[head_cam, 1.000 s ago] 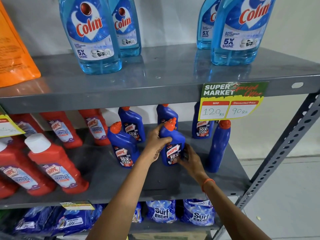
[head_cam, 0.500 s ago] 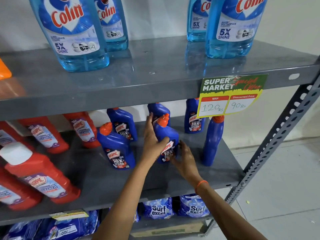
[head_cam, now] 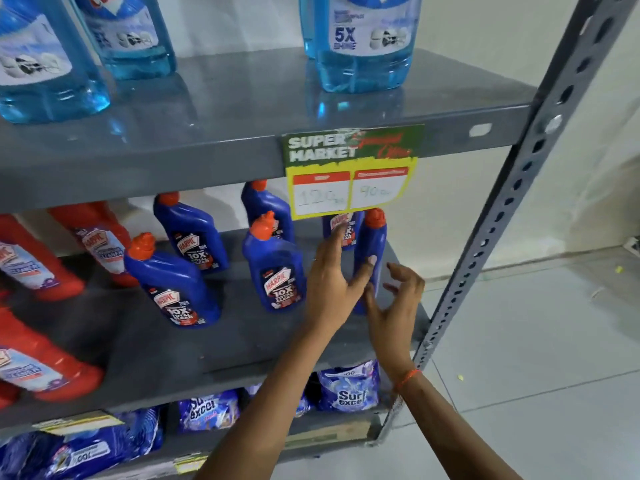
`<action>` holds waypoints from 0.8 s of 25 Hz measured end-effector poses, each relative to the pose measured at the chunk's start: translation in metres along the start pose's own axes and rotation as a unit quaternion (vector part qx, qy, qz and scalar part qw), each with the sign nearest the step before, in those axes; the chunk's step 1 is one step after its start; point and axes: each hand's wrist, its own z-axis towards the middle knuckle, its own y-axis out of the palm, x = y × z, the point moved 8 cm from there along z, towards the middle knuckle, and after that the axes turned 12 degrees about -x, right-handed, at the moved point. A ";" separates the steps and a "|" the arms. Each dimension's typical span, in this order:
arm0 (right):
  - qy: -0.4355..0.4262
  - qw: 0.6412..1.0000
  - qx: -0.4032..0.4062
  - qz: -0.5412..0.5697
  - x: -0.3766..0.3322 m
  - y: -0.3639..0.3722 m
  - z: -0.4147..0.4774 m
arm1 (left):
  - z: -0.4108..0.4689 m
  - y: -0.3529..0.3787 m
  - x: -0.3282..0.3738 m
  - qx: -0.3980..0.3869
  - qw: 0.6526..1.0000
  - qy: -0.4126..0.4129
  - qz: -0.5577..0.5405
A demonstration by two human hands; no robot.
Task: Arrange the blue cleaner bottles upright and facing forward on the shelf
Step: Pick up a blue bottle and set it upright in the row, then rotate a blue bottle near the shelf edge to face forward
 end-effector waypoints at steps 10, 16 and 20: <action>0.176 0.964 -0.201 0.005 0.067 0.022 0.022 | 0.037 0.028 -0.013 -0.054 0.979 -0.195 0.016; 0.164 0.966 -0.200 0.014 0.067 0.022 0.023 | 0.041 0.024 -0.015 -0.030 0.970 -0.235 0.061; 0.127 0.978 -0.164 -0.019 0.053 0.018 0.031 | 0.039 0.018 -0.014 0.007 0.962 -0.268 0.044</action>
